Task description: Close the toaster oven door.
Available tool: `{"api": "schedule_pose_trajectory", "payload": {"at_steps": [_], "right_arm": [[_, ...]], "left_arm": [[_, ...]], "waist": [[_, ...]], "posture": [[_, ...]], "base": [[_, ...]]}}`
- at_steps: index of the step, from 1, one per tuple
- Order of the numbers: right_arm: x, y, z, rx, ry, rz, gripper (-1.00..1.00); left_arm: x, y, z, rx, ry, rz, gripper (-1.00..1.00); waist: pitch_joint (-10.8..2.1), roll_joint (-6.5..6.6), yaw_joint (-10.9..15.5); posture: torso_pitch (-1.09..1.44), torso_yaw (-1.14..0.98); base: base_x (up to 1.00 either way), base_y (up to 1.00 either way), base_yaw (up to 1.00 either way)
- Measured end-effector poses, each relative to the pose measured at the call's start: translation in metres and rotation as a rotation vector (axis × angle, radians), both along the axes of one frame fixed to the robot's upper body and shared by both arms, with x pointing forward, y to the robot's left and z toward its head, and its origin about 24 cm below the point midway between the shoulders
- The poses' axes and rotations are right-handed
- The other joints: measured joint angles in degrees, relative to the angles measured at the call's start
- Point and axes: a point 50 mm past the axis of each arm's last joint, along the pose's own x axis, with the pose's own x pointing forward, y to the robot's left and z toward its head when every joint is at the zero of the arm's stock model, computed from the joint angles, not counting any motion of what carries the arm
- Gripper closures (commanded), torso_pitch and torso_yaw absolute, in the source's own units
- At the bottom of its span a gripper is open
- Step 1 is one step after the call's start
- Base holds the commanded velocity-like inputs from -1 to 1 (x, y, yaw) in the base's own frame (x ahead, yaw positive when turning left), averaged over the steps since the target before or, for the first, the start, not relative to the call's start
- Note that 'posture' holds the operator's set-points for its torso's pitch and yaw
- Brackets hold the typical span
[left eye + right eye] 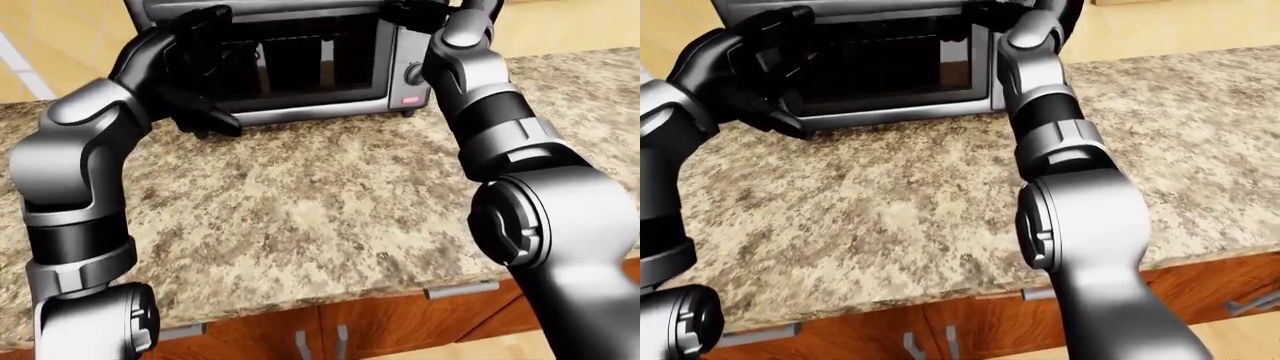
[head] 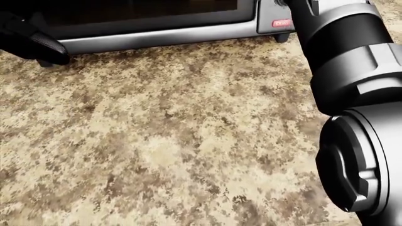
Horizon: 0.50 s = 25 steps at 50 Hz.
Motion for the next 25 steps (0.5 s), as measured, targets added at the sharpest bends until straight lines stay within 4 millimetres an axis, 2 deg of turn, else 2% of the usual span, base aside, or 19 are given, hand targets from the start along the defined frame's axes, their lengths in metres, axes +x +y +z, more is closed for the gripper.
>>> {"api": "schedule_pose_trajectory", "payload": {"at_steps": [5, 16, 25], "right_arm": [[-0.002, -0.001, 0.01, -0.002, -0.039, -0.004, -1.0], [-0.001, 0.001, 0.004, -0.003, -0.016, 0.001, -1.0], [-0.001, 0.0, 0.005, -0.001, -0.018, 0.0, -1.0]], "left_arm": [[0.007, 0.007, -0.004, -0.008, 0.029, 0.048, -1.0], [0.023, 0.003, 0.001, -0.012, 0.035, 0.031, -1.0], [0.045, 0.005, 0.006, -0.022, 0.07, 0.036, -1.0]], "waist": [[-0.24, -0.4, -0.1], [-0.03, -0.89, 0.2], [0.16, -1.12, 0.5]], "posture": [[0.0, 0.0], [0.0, 0.0], [0.0, 0.0]], "base": [[0.0, 0.0, 0.0], [0.0, 0.0, 0.0], [0.0, 0.0, 0.0]]}}
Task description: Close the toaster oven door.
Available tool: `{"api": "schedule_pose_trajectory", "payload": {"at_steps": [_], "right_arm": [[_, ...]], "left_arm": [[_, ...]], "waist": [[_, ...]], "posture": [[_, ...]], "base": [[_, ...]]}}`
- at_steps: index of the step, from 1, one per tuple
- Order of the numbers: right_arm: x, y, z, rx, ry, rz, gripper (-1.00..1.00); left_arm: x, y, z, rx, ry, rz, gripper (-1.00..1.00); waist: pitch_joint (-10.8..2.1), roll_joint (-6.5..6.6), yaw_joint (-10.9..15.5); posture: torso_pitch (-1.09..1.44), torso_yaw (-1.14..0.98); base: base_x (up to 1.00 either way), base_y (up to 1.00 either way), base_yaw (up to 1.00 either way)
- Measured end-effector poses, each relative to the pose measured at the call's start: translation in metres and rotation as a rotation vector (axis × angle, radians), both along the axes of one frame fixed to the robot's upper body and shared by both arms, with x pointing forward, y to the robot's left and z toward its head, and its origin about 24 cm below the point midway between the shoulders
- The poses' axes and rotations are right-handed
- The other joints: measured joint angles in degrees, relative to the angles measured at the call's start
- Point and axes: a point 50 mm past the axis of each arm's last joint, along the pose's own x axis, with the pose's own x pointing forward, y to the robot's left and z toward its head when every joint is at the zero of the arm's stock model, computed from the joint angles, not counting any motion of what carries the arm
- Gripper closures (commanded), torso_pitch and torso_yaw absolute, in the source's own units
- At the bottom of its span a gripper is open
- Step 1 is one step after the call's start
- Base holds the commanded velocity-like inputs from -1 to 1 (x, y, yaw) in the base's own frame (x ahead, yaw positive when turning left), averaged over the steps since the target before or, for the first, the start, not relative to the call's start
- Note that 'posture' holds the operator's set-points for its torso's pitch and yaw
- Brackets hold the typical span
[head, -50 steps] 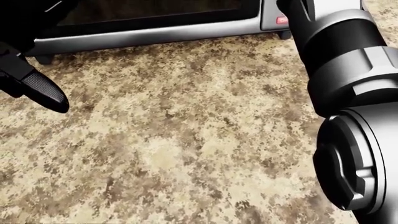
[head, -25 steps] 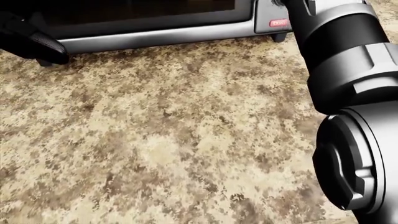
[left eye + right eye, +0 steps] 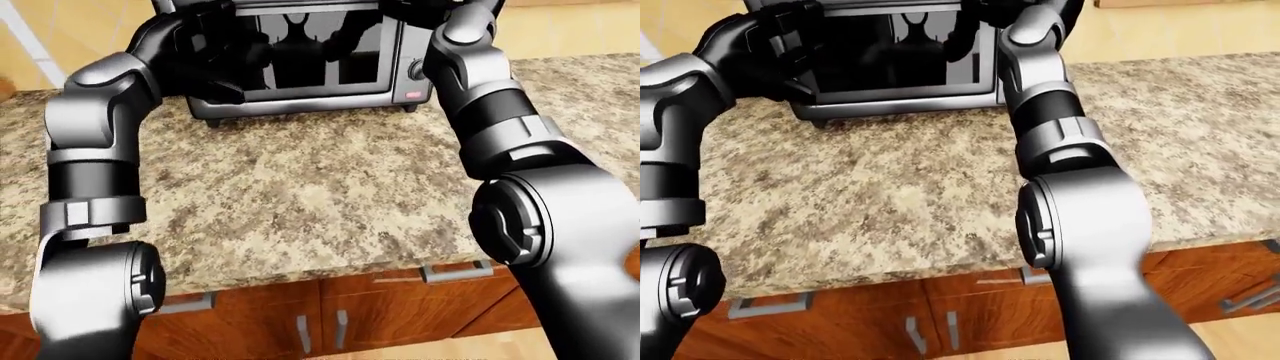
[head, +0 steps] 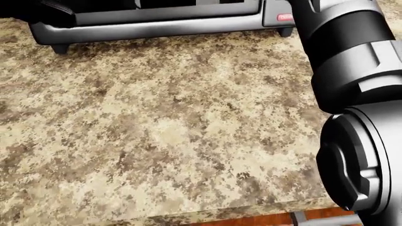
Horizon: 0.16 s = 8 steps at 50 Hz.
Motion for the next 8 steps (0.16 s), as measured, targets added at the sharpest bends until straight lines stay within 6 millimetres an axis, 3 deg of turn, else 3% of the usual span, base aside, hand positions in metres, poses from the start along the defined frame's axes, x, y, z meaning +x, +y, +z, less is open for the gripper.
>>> {"api": "schedule_pose_trajectory", "payload": {"at_steps": [8], "right_arm": [[0.0, -0.003, 0.0, 0.004, -0.001, -0.01, -1.0]], "left_arm": [[0.003, 0.017, 0.007, 0.003, -0.029, 0.124, -1.0]], "waist": [[0.11, 0.03, -0.4]], "posture": [[0.0, 0.0]], "base": [[0.0, 0.0, 0.0]]}}
